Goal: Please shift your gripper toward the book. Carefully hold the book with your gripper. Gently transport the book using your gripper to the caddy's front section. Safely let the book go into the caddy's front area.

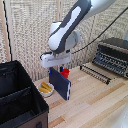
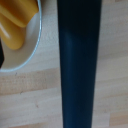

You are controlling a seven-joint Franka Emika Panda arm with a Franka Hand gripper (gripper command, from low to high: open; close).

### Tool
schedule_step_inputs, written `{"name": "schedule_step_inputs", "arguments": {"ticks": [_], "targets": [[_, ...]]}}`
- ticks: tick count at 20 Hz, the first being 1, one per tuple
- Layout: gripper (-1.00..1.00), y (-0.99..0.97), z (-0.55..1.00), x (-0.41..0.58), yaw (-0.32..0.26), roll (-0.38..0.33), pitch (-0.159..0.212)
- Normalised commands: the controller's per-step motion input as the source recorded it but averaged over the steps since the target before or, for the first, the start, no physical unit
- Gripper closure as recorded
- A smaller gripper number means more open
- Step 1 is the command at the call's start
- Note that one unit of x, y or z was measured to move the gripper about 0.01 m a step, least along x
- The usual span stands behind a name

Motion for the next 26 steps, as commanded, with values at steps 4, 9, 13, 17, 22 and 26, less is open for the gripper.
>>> {"name": "schedule_step_inputs", "arguments": {"ticks": [4,9,13,17,22,26], "targets": [[1.00,-0.01,-0.12,0.099,0.038,0.000,0.023],[1.00,0.02,-0.01,0.001,0.004,0.000,0.006],[1.00,0.01,0.00,0.015,0.000,0.000,0.002],[1.00,0.00,0.00,0.000,0.011,0.000,0.000],[1.00,0.00,0.00,0.000,0.013,0.000,0.000],[1.00,0.00,0.07,0.021,-0.009,0.001,0.001]]}}
